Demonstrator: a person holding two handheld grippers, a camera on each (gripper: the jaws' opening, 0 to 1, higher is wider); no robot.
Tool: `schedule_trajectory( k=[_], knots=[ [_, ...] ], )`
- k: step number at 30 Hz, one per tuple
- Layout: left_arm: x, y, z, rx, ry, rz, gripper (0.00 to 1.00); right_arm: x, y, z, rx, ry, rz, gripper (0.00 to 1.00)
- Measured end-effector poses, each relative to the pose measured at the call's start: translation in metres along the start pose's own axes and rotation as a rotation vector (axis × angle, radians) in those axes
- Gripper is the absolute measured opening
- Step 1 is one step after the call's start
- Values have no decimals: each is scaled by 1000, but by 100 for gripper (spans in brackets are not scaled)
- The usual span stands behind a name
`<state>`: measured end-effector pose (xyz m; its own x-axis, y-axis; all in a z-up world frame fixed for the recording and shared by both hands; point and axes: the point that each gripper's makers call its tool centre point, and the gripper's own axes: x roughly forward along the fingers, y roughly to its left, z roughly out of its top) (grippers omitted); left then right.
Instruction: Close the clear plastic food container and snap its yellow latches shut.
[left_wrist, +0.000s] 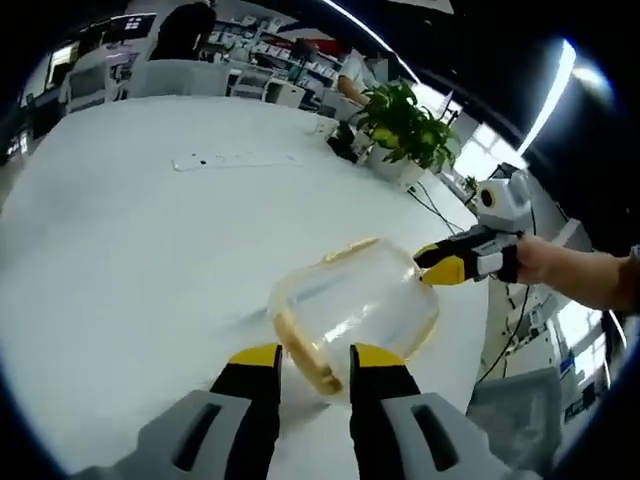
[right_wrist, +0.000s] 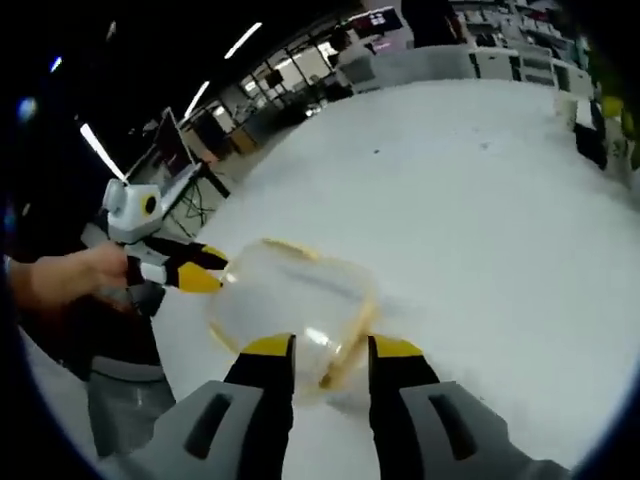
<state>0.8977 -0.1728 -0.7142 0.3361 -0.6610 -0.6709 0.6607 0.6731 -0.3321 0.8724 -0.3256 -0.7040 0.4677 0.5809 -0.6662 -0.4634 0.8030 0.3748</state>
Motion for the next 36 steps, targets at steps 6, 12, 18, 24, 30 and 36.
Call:
schedule_trajectory(
  k=[6, 12, 18, 24, 30, 36],
  knots=[
    [-4, -9, 23, 212, -13, -11, 19, -7, 9, 22, -229, -52, -34, 22],
    [4, -23, 36, 283, -6, -69, 18, 6, 28, 22, -330, -24, 32, 18],
    [9, -29, 39, 337, 22, -95, 17, 15, 29, 20, -336, -6, 49, 16],
    [17, -38, 38, 406, 52, -132, 16, 19, 33, 16, -366, 11, 66, 16],
    [29, -47, 42, 458, 72, -153, 15, 23, 41, 9, -457, 48, 84, 16],
    [39, -57, 44, 501, 91, -168, 15, 27, 43, 8, -492, 65, 99, 15]
  ],
)
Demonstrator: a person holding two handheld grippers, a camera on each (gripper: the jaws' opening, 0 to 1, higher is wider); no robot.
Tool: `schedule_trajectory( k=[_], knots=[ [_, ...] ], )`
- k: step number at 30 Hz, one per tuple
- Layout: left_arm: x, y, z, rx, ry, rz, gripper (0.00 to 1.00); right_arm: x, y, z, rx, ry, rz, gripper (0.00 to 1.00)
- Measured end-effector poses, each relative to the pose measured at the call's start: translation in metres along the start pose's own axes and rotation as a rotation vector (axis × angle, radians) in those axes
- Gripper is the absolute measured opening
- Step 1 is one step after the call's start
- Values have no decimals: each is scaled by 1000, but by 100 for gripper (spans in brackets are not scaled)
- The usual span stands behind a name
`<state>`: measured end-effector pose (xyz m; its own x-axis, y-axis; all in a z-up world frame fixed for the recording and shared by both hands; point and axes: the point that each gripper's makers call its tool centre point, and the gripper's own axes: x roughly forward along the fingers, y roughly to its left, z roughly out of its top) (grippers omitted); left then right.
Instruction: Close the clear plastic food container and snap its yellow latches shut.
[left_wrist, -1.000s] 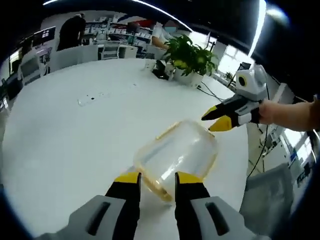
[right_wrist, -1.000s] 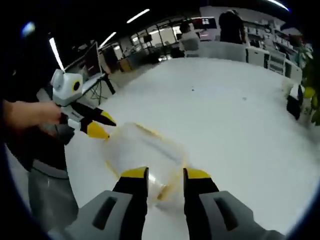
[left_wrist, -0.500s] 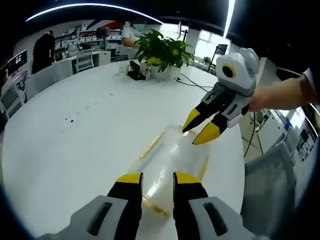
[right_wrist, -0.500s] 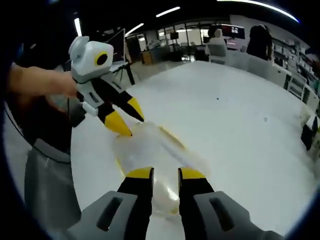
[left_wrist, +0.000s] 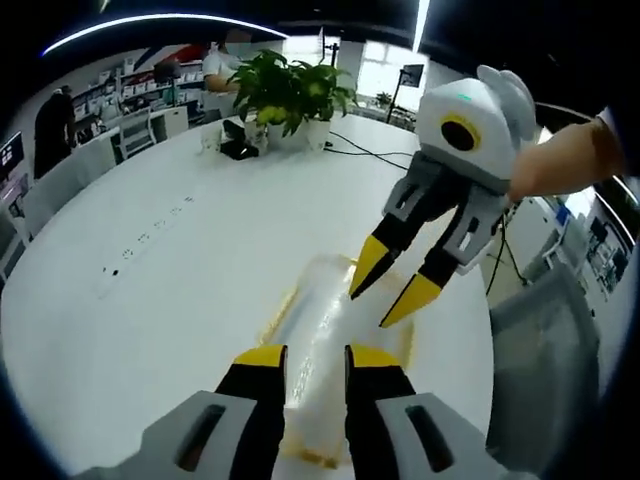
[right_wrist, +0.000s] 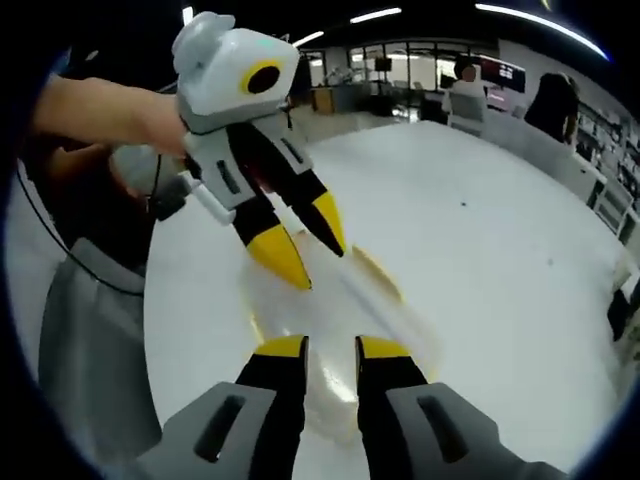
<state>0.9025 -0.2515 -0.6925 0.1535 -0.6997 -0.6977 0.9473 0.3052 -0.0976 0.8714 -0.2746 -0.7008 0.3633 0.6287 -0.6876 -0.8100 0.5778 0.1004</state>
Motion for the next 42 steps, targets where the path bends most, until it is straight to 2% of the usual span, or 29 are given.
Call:
schedule_trajectory(
  k=[9, 15, 20, 24, 27, 28, 32, 36, 42],
  knots=[
    [11, 0, 7, 30, 11, -12, 18, 3, 13, -2, -50, 22, 40, 17],
    [14, 6, 11, 60, 21, -10, 22, 2, 22, -2, -137, 12, 58, 20],
    [18, 11, 12, 97, 57, -24, 26, 3, 30, -4, -243, 18, 45, 25],
    [20, 12, 11, 133, 81, -35, 27, 6, 34, -9, -413, 43, 0, 25],
    [22, 15, 8, 131, 118, -62, 28, 11, 37, -15, -476, 65, -21, 25],
    [22, 16, 8, 141, 127, -66, 27, 12, 37, -13, -510, 53, -33, 26],
    [25, 16, 4, 164, 174, -104, 27, 14, 38, -14, -548, 61, -50, 25],
    [28, 15, 7, 171, 188, -137, 27, 15, 37, -14, -581, 67, -60, 25],
    [32, 15, 4, 137, 257, -216, 27, 17, 38, -16, -633, 76, -87, 26]
  ],
)
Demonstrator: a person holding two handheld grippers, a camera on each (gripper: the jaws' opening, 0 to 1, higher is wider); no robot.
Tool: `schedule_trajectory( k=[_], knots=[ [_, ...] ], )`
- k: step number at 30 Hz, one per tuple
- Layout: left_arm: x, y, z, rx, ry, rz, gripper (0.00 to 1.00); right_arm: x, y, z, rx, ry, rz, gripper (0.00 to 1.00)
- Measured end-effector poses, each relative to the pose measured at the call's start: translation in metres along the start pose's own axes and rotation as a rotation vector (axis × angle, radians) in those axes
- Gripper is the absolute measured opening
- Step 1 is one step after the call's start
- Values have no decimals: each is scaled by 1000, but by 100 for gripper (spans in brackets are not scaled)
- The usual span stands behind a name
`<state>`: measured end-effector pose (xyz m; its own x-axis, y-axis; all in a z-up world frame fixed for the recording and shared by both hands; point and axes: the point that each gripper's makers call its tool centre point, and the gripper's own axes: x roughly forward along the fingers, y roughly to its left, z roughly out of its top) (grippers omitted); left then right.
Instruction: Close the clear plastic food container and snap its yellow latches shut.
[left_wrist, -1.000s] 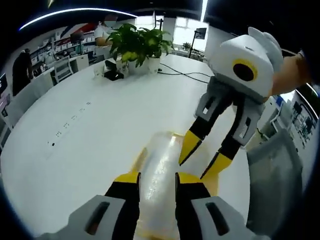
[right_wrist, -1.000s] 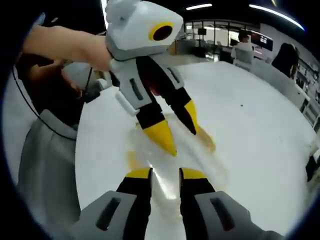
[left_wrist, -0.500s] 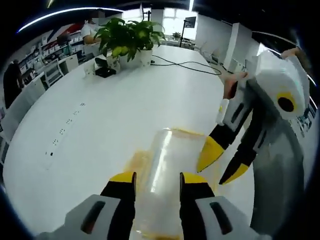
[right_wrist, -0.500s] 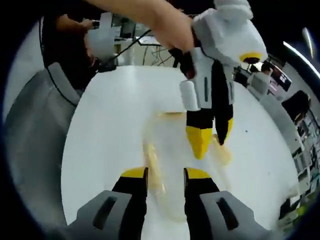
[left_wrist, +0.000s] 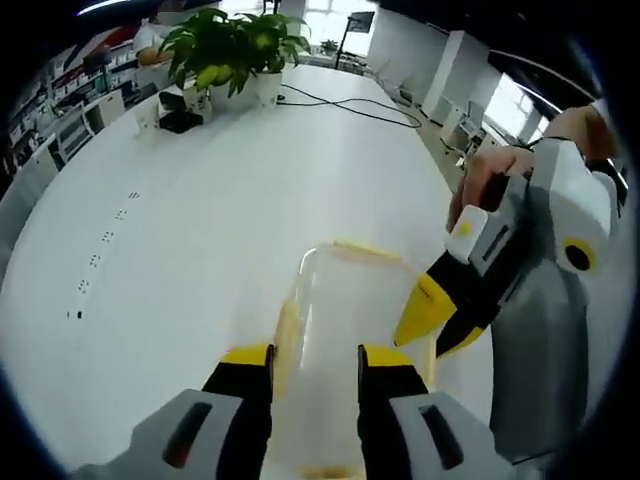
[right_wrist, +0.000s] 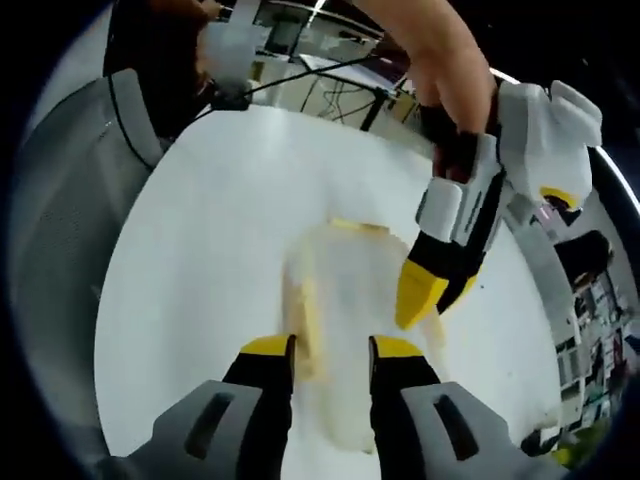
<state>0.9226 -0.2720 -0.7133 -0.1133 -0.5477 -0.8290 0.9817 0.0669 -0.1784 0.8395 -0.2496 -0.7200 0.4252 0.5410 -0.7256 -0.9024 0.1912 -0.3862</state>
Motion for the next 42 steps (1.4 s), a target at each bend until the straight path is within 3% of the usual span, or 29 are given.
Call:
schedule_trajectory(
  k=[5, 12, 18, 36, 37, 38, 39, 42],
  knots=[
    [3, 1, 1, 12, 55, -40, 27, 3, 2, 0, -68, 20, -27, 27],
    [6, 0, 0, 45, 132, -67, 27, 4, 1, -1, -66, 14, -55, 27],
    [13, -3, -1, -40, 131, -102, 35, 4, 1, 0, -61, 22, -64, 26],
    [12, -15, -5, -65, 149, -142, 30, 6, -1, -3, -85, 38, -80, 22],
    [13, -14, -5, -77, 152, -143, 30, 0, -5, 16, -84, -14, -62, 22],
    [13, -13, -5, -67, 154, -147, 29, -9, -13, 21, -74, 4, -67, 22],
    [13, -13, -5, -67, 159, -149, 28, 5, -2, 5, -69, 2, -63, 21],
    [13, -13, -6, -94, 156, -174, 28, 8, 0, -3, -75, 4, -66, 21]
  ],
)
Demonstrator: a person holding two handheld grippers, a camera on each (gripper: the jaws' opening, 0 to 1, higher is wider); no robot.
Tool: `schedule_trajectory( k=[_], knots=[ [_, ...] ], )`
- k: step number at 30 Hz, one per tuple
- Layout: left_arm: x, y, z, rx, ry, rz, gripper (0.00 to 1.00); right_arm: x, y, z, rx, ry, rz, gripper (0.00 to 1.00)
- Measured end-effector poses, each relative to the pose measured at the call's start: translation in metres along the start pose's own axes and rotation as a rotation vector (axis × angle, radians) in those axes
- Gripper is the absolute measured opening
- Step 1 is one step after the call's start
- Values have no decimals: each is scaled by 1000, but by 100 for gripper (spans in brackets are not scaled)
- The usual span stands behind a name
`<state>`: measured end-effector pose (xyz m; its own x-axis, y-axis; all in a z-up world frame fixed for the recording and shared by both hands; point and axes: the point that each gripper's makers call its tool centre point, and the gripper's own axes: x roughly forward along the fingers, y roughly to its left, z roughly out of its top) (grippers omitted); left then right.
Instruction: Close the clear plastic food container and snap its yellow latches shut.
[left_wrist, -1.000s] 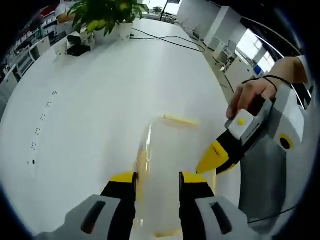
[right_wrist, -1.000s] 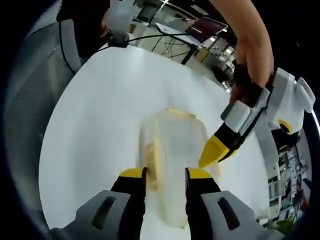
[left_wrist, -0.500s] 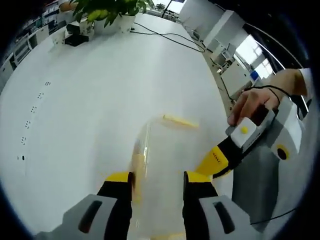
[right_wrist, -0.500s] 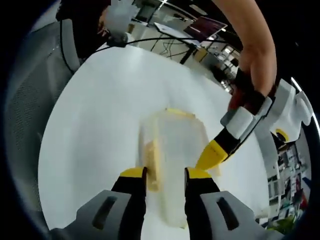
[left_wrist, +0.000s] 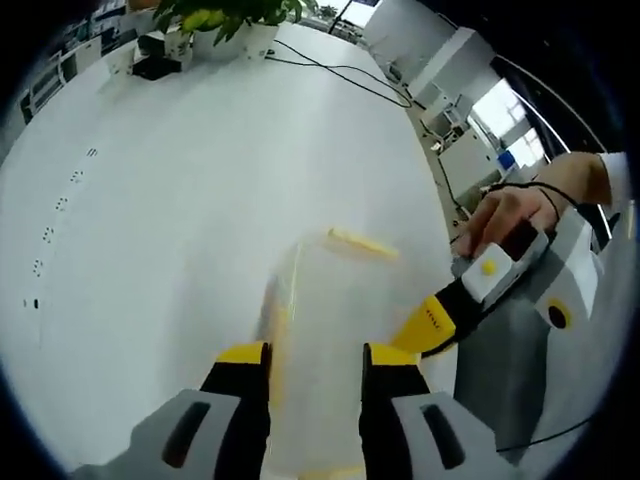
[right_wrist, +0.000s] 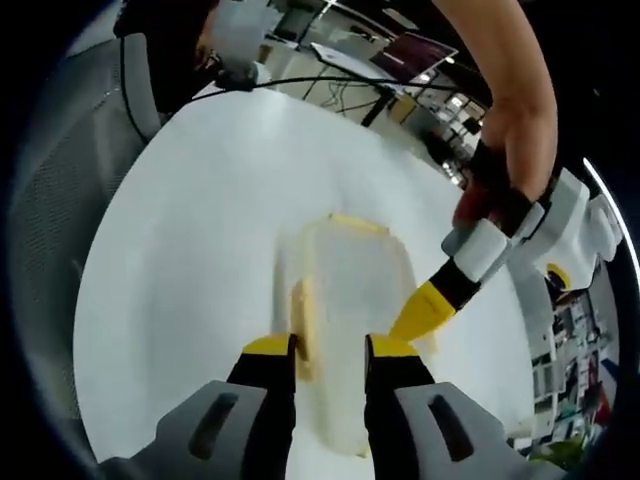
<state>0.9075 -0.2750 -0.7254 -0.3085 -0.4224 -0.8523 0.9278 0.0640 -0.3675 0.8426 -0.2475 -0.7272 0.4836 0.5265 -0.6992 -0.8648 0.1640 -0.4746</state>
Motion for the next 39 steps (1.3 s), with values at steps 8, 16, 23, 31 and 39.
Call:
schedule_trajectory(
  k=[8, 16, 23, 31, 39],
  knots=[
    [-3, 2, 3, 14, -21, 20, 30, -4, 0, 2, -24, 24, -6, 23],
    [-20, 2, 9, -19, -348, 203, 37, -11, -2, 7, 143, -10, -35, 38],
    [-59, -6, -27, -170, -680, 444, 46, -33, -11, -11, 339, -6, -146, 49],
    [-50, -35, -91, -329, -841, 613, 53, -34, -9, -47, 568, 33, -203, 51],
    [-21, -34, -101, -378, -832, 623, 52, -30, -7, -69, 598, 62, -205, 52]
  ],
)
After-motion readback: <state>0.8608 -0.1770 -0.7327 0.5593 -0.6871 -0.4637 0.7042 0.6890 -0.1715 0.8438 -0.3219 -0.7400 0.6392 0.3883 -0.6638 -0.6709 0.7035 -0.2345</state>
